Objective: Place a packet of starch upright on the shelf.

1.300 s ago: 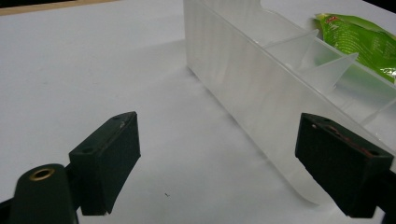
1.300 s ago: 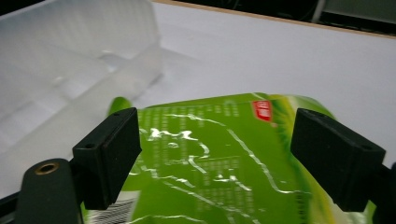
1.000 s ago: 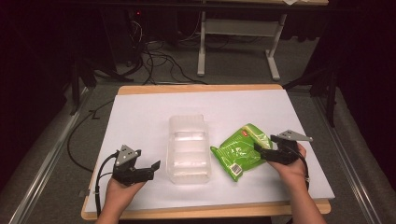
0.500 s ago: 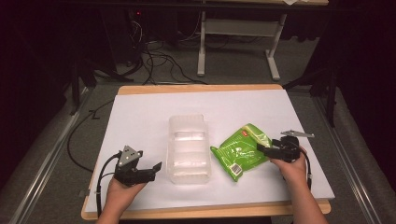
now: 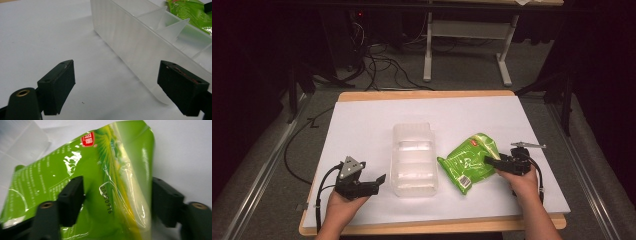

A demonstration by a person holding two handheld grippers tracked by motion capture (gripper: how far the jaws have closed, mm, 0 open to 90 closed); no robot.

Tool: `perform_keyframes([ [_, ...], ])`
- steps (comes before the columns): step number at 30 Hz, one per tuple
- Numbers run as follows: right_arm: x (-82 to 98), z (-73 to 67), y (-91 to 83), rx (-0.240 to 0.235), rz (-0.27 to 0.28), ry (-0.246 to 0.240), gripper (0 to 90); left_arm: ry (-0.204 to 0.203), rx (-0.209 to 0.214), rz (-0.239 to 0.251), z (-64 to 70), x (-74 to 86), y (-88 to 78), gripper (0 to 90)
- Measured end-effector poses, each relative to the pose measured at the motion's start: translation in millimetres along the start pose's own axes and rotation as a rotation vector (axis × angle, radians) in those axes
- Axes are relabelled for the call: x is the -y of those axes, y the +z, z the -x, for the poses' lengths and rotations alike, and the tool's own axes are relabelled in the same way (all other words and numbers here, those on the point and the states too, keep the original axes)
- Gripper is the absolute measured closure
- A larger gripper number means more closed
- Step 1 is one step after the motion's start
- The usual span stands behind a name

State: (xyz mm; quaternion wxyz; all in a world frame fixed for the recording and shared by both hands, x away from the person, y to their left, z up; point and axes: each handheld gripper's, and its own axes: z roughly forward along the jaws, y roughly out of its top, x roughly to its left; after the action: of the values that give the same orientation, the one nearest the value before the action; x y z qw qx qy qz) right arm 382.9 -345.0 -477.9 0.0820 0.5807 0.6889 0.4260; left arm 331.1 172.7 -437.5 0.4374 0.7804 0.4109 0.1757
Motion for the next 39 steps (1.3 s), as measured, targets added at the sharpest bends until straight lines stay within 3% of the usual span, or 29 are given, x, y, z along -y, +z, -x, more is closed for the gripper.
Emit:
perform_keyframes([
  [1,0.0,0.0,0.0,0.000,0.000,0.000,37.2,0.000,0.000,0.000,0.0,0.0,0.0,15.2],
  [2,0.4,2.5,-2.1,-0.022,0.013,0.014,46.0,0.001,-0.001,-0.001,0.1,0.1,0.4,15.2],
  [3,0.4,2.5,-2.1,-0.022,0.013,0.014,46.0,0.001,-0.001,-0.001,0.1,0.1,0.4,15.2],
  [4,0.8,5.5,-5.2,-0.052,0.027,0.025,54.0,0.001,0.001,-0.002,0.4,0.2,1.1,15.2],
  [8,1.8,6.8,-7.0,-0.092,0.029,0.033,62.4,0.007,0.005,-0.008,1.5,0.3,2.4,15.2],
  [13,2.4,5.6,-6.8,-0.085,0.030,0.033,57.1,0.010,0.008,-0.011,2.4,0.5,2.9,15.2],
  [15,3.8,10.9,-5.6,-0.114,0.027,0.072,52.1,0.012,0.010,-0.014,2.5,0.6,3.0,15.2],
  [19,4.4,13.6,-7.4,-0.137,0.033,0.089,53.4,0.013,0.011,-0.015,2.7,0.7,3.1,15.2],
  [22,5.4,17.2,-10.3,-0.184,0.056,0.120,58.4,0.015,0.013,-0.016,3.1,0.7,3.6,15.2],
  [25,6.3,19.8,-11.0,-0.202,0.059,0.135,62.1,0.017,0.015,-0.017,3.5,0.6,3.7,15.3],
  [34,4.6,14.3,-11.3,-0.143,0.043,0.099,76.7,0.025,0.013,-0.016,4.5,0.6,3.9,15.3],
  [35,3.1,10.3,-12.1,-0.129,0.040,0.065,82.4,0.024,0.014,-0.014,4.7,0.5,3.7,15.3],
  [38,1.8,5.3,-12.9,-0.103,0.041,0.026,85.1,0.023,0.015,-0.013,4.8,0.4,3.3,15.4],
  [39,0.2,-0.6,-14.8,-0.077,0.048,-0.008,86.7,0.024,0.013,-0.010,4.6,0.4,3.0,15.4],
])
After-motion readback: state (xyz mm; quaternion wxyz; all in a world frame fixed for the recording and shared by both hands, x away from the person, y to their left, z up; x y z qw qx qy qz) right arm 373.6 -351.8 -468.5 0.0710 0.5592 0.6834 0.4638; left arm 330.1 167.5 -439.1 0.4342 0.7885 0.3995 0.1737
